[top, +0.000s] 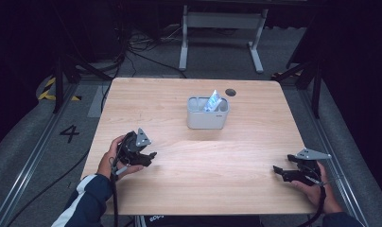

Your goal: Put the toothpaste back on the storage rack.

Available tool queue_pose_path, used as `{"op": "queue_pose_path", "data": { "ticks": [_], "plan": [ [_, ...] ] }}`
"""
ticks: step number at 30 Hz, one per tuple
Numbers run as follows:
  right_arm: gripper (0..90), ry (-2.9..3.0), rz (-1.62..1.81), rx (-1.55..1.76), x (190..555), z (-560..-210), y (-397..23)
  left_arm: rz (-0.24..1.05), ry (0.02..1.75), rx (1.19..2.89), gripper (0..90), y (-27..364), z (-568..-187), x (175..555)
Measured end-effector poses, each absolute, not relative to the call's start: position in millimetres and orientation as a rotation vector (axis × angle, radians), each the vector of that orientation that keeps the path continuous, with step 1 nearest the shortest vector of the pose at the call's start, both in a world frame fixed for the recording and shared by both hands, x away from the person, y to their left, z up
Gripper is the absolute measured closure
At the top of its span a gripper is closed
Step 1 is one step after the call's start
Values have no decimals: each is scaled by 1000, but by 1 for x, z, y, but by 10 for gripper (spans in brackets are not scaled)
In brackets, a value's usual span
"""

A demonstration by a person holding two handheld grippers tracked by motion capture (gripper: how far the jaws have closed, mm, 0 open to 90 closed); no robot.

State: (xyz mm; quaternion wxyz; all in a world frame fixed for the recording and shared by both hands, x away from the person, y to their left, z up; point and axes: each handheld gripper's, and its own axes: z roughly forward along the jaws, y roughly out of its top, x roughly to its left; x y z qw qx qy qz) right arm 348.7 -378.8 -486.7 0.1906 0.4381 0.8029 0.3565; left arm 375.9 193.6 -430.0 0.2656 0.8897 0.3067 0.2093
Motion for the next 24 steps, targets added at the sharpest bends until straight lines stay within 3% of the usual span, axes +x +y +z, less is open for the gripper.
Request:
{"op": "queue_pose_path", "data": {
  "ticks": [24],
  "plan": [
    [171,2256,1004,1232,349,-487,-379,545,891,2370,227,242,-450,344]
  ]
}}
